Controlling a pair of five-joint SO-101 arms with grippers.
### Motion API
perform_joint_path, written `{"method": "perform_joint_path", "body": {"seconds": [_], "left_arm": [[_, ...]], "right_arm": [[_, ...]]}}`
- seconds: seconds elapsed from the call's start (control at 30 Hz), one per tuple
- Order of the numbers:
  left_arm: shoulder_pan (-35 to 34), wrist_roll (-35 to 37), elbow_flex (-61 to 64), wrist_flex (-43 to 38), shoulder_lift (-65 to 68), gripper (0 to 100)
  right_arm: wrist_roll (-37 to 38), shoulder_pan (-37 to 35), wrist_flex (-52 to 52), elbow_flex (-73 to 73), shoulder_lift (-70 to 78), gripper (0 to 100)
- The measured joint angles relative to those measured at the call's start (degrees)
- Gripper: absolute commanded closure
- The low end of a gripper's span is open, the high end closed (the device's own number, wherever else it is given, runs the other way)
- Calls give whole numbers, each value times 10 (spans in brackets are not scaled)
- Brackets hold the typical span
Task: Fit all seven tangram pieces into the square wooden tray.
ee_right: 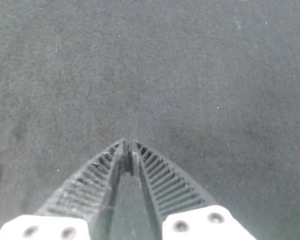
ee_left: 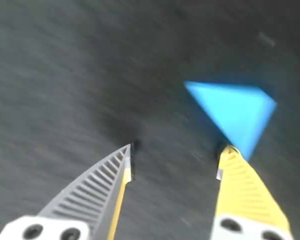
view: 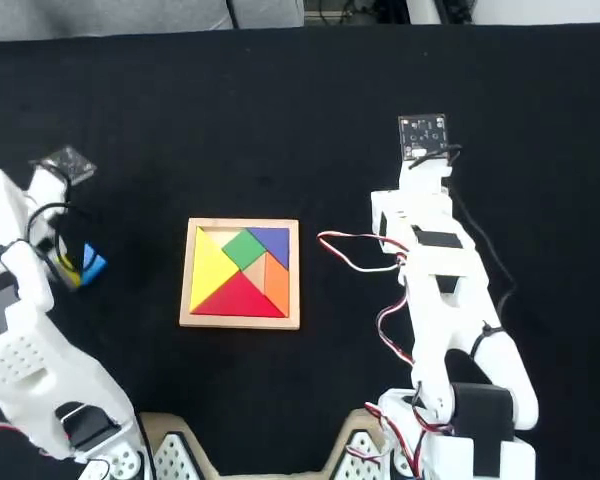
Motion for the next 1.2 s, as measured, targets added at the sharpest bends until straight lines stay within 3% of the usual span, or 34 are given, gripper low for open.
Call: {"method": "perform_joint_path", "body": {"seconds": [0.17,0.33,0.53,0.63,0.83,0.9,1.2], "left_arm": [[-10,-9,44,-11,-74,721],[-11,95,46,-35,-157,719],[44,228,49,164,-334,722],[65,331,89,170,-404,722],[72,609,214,69,-406,718],[87,665,241,40,-379,717],[145,643,222,19,-228,717]], "right_arm": [[0,0,0,0,0,987],[0,0,0,0,0,987],[0,0,0,0,0,987],[0,0,0,0,0,987],[0,0,0,0,0,987],[0,-2,0,0,0,987],[0,-22,0,0,0,987]]}}
